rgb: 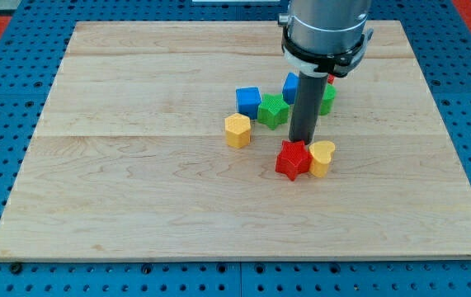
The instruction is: Push the red star along with yellow heart a bit right
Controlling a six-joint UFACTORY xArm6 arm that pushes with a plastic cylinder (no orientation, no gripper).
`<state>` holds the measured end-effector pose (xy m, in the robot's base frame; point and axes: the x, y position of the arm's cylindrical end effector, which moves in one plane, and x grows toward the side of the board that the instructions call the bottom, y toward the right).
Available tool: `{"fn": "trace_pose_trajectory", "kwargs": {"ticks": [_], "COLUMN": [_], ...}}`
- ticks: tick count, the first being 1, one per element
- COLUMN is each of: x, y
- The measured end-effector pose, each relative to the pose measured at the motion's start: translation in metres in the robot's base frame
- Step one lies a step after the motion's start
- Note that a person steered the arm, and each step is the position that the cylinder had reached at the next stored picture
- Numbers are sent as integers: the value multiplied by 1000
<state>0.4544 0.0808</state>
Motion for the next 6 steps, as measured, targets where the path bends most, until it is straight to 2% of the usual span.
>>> {"fn": "trace_pose_trajectory", "kwargs": {"ticks": [3,5,6], "x": [-15,4,-13], "y": [-83,-13,13]}}
